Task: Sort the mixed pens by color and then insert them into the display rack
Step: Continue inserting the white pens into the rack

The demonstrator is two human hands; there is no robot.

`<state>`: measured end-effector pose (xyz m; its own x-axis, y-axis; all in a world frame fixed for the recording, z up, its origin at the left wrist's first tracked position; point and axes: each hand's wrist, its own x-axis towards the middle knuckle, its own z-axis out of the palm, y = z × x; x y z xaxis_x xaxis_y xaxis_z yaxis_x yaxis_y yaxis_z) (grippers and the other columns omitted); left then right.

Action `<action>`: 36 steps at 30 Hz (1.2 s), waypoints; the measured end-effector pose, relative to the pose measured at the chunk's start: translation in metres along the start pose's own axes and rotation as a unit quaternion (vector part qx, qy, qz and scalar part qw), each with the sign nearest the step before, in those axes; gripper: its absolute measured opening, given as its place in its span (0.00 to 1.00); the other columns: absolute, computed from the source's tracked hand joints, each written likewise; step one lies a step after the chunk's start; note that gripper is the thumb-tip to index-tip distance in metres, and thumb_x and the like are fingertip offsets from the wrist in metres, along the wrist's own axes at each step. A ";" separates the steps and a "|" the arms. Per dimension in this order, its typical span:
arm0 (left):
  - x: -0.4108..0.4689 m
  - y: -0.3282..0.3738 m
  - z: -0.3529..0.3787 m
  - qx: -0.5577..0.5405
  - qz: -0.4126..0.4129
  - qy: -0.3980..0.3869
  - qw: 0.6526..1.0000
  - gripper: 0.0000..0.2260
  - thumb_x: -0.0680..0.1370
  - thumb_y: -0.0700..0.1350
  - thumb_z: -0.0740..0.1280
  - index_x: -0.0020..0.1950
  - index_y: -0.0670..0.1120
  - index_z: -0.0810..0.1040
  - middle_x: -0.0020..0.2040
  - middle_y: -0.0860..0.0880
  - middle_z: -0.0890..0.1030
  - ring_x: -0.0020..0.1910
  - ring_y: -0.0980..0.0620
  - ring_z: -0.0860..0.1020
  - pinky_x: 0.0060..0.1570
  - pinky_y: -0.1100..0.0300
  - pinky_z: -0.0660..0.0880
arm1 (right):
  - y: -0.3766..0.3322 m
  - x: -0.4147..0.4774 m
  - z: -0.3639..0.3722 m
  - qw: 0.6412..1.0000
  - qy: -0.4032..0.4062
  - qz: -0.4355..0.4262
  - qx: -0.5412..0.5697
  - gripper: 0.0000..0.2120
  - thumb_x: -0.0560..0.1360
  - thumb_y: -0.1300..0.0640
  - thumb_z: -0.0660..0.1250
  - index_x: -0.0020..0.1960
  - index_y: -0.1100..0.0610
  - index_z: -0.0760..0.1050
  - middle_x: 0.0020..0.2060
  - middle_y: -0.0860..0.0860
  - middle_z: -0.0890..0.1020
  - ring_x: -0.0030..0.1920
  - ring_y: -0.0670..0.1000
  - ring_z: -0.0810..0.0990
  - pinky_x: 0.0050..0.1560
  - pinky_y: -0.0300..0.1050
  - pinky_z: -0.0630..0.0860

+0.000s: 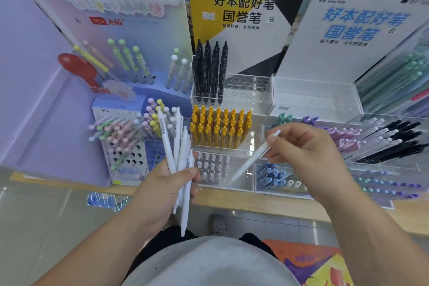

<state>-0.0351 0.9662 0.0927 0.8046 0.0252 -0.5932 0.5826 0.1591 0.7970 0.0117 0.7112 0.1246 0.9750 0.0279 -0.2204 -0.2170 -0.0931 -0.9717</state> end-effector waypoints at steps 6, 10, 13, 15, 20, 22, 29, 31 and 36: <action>-0.001 -0.001 -0.005 -0.031 0.024 0.016 0.999 0.11 0.81 0.37 0.64 0.62 0.44 0.77 0.38 0.45 0.81 0.33 0.49 0.76 0.36 0.52 0.75 | 0.045 -0.005 0.022 0.982 0.014 -0.002 -0.187 0.03 0.74 0.58 0.75 0.46 0.51 0.83 0.36 0.49 0.85 0.40 0.49 0.84 0.43 0.45 0.82; -0.004 0.000 -0.005 -0.041 0.033 0.013 0.999 0.10 0.81 0.37 0.64 0.60 0.45 0.78 0.38 0.45 0.80 0.32 0.49 0.75 0.35 0.55 0.76 | 0.066 -0.009 0.039 0.963 0.014 -0.051 -0.264 0.03 0.74 0.57 0.75 0.47 0.51 0.83 0.35 0.43 0.83 0.39 0.40 0.80 0.39 0.33 0.76; -0.006 0.002 -0.006 -0.048 0.043 0.011 0.998 0.09 0.81 0.37 0.64 0.60 0.44 0.77 0.38 0.45 0.80 0.32 0.49 0.76 0.35 0.56 0.77 | 0.076 -0.009 0.047 0.948 0.012 -0.087 -0.306 0.05 0.74 0.56 0.75 0.49 0.52 0.83 0.38 0.43 0.82 0.41 0.40 0.80 0.41 0.32 0.75; -0.006 0.002 -0.008 -0.050 0.047 0.011 0.998 0.09 0.81 0.37 0.64 0.60 0.44 0.77 0.38 0.45 0.80 0.32 0.50 0.76 0.35 0.56 0.77 | 0.079 -0.009 0.051 0.938 0.009 -0.106 -0.331 0.05 0.73 0.55 0.75 0.49 0.52 0.83 0.39 0.43 0.81 0.39 0.41 0.80 0.42 0.35 0.77; -0.004 0.001 -0.015 -0.058 0.041 0.009 0.997 0.09 0.81 0.36 0.64 0.60 0.43 0.77 0.37 0.45 0.80 0.32 0.49 0.76 0.35 0.55 0.77 | 0.075 -0.007 0.057 0.916 -0.008 -0.153 -0.372 0.06 0.72 0.55 0.76 0.47 0.54 0.83 0.36 0.42 0.78 0.35 0.43 0.78 0.40 0.43 0.79; -0.004 0.000 -0.017 -0.062 0.040 0.007 0.997 0.09 0.81 0.36 0.64 0.59 0.44 0.77 0.38 0.45 0.79 0.33 0.49 0.76 0.35 0.56 0.77 | 0.074 -0.007 0.057 0.914 -0.005 -0.156 -0.375 0.06 0.72 0.56 0.77 0.47 0.55 0.83 0.36 0.44 0.80 0.35 0.45 0.79 0.39 0.45 0.80; -0.002 -0.001 -0.024 -0.059 0.048 0.000 0.997 0.08 0.81 0.36 0.64 0.59 0.42 0.76 0.39 0.43 0.80 0.33 0.49 0.76 0.35 0.56 0.76 | 0.087 -0.012 0.054 0.927 0.006 -0.121 -0.356 0.05 0.72 0.57 0.77 0.47 0.54 0.84 0.36 0.42 0.79 0.37 0.42 0.79 0.41 0.41 0.79; -0.001 -0.002 -0.024 -0.058 0.053 0.001 0.997 0.09 0.81 0.36 0.64 0.60 0.42 0.76 0.39 0.43 0.80 0.34 0.49 0.76 0.35 0.55 0.76 | 0.093 -0.011 0.056 0.924 0.004 -0.113 -0.365 0.06 0.72 0.57 0.77 0.48 0.55 0.84 0.36 0.43 0.79 0.36 0.43 0.79 0.41 0.42 0.80; -0.002 -0.001 -0.026 -0.064 0.051 -0.004 0.997 0.10 0.81 0.36 0.64 0.60 0.44 0.77 0.39 0.43 0.80 0.34 0.48 0.76 0.36 0.55 0.76 | 0.101 -0.007 0.069 0.914 0.005 -0.127 -0.386 0.07 0.70 0.55 0.78 0.47 0.55 0.84 0.35 0.44 0.80 0.34 0.45 0.79 0.40 0.45 0.80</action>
<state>-0.0405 0.9918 0.0906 0.8599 0.0391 -0.5089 0.4791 0.2817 0.8313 -0.0202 0.7703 0.0219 0.9906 0.1369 0.0084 0.1104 -0.7595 -0.6411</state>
